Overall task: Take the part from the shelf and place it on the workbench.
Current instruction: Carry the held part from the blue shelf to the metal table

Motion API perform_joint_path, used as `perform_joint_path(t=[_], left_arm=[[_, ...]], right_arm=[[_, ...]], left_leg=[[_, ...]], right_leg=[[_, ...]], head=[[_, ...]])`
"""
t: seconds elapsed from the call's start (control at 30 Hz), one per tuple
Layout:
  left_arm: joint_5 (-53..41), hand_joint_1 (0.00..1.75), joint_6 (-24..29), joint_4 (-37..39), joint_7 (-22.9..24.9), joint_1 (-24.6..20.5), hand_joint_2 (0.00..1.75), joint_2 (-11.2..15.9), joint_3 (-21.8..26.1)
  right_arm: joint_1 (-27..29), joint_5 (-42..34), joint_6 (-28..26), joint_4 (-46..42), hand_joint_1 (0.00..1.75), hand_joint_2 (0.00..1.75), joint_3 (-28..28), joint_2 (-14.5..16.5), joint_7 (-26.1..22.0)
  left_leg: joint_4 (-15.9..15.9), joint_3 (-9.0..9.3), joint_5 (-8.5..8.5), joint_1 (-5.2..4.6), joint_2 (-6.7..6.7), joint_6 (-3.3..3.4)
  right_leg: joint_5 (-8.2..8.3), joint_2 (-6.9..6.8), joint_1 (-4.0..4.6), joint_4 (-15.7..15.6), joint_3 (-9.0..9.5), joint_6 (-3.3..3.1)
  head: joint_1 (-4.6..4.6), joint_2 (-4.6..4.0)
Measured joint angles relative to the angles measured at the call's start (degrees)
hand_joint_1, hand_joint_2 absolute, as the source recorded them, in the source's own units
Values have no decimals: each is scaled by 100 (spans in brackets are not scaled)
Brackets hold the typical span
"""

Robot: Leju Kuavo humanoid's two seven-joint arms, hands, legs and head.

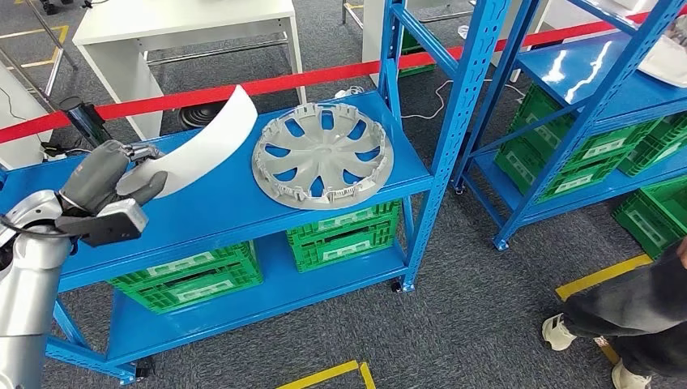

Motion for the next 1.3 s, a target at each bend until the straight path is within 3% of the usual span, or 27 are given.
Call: perform_joint_path(t=[0.27, 0.63, 0.97, 1.3], left_arm=[[618, 175, -228, -1818, -99, 774, 175, 155, -715], [1029, 175, 8, -3132, -88, 1235, 175, 339, -1444], [1374, 175, 20, -3271, -88, 799, 175, 412, -1734], [1070, 175, -21, -3205, -88, 736, 175, 215, -1604]], right_arm=[[-16, -3, -7, 0, 0, 0, -75, -39, 13], [-7, -3, -25, 0, 0, 0, -85, -47, -54], [-14, -55, -26, 0, 0, 0, -132, -46, -53], [-17, 29, 15, 0, 0, 0, -155, -46, -53]], left_leg=[[1, 1, -4, -3, -6, 7], [2, 3, -7, -4, 0, 11], [2, 6, -6, -4, 0, 12], [2, 5, -7, -4, 0, 13]], right_leg=[[-3, -7, -3, -8, 7, 9], [-2, -4, -4, -10, 6, 13], [0, -6, -4, -10, 9, 14], [0, -5, -5, -10, 10, 15]], head=[[3, 0], [2, 0], [2, 0], [2, -1]])
